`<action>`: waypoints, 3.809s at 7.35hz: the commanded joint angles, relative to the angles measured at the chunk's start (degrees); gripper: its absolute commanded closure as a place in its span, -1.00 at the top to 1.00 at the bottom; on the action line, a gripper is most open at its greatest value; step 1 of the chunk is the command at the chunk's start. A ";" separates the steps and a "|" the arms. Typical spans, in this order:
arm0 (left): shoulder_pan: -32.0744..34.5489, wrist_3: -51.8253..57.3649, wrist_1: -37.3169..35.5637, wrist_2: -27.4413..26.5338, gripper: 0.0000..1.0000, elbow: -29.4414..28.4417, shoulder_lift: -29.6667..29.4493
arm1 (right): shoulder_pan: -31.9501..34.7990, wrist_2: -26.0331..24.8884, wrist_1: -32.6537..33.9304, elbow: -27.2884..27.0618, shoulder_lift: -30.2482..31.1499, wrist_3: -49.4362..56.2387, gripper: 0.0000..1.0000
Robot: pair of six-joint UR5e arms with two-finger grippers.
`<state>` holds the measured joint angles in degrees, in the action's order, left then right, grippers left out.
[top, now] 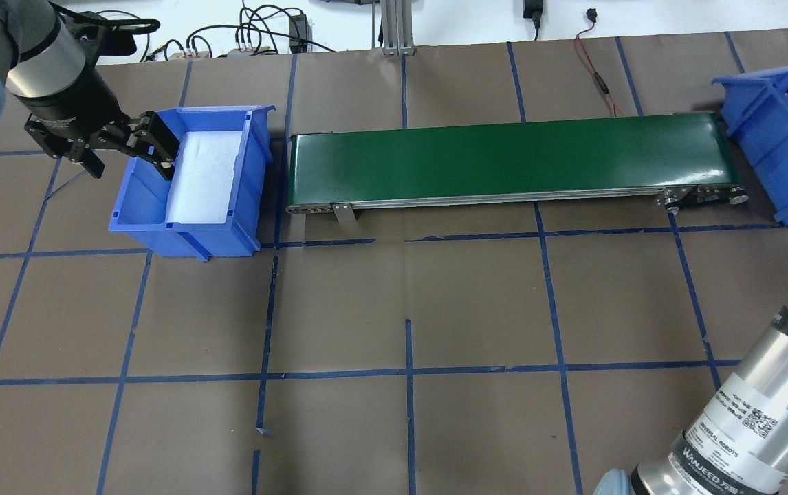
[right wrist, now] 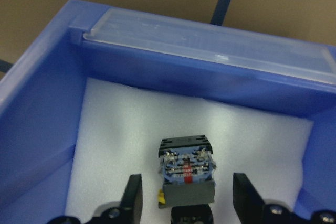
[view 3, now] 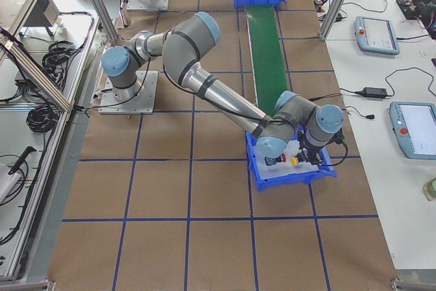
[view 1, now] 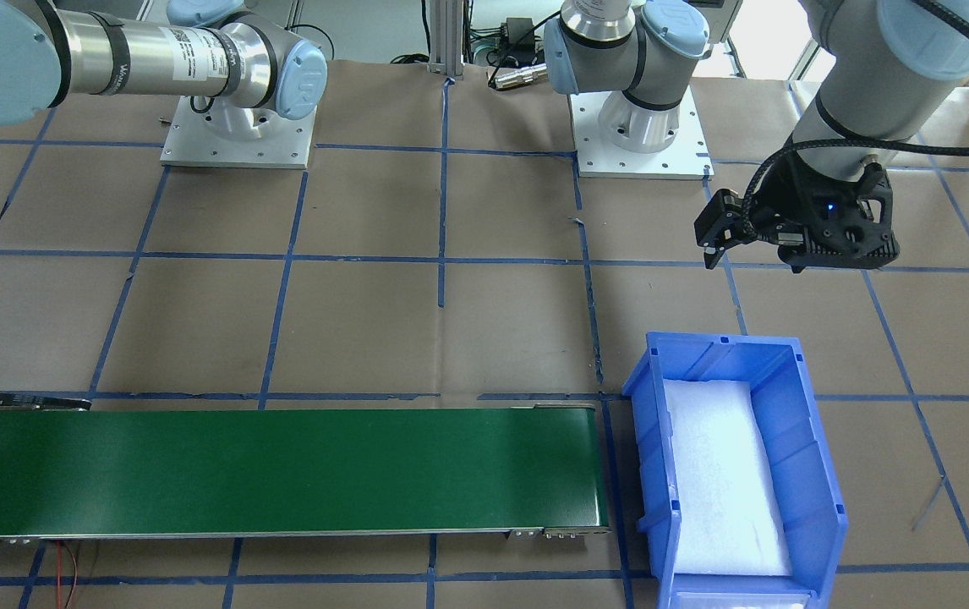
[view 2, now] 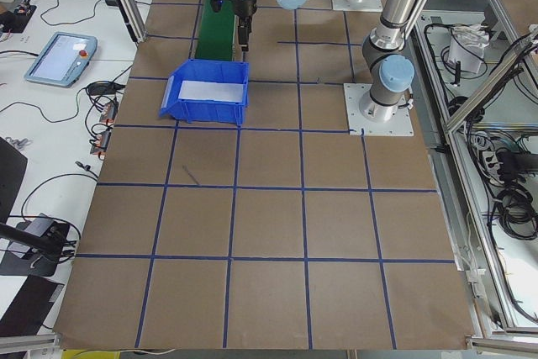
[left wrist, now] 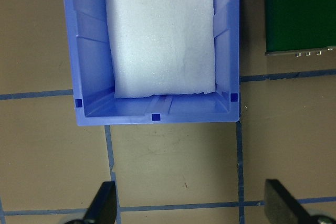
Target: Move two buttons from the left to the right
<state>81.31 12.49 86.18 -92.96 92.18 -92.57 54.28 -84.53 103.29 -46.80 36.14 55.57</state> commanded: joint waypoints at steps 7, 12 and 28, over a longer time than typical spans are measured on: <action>1.04 -0.18 1.88 0.15 1.00 -1.31 0.73 | 15.39 0.78 -14.32 0.66 15.17 -18.42 0.65; 0.95 0.08 1.71 0.58 1.00 -0.34 1.00 | 30.35 -2.57 -14.26 -14.92 30.08 -44.56 0.83; 0.86 0.52 1.80 0.76 1.00 -0.16 0.64 | 34.67 -2.65 -16.36 -43.11 54.39 -56.71 1.00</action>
<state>82.18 12.80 87.95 -92.30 92.02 -91.83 88.94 -87.10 87.02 -89.85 90.46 -0.40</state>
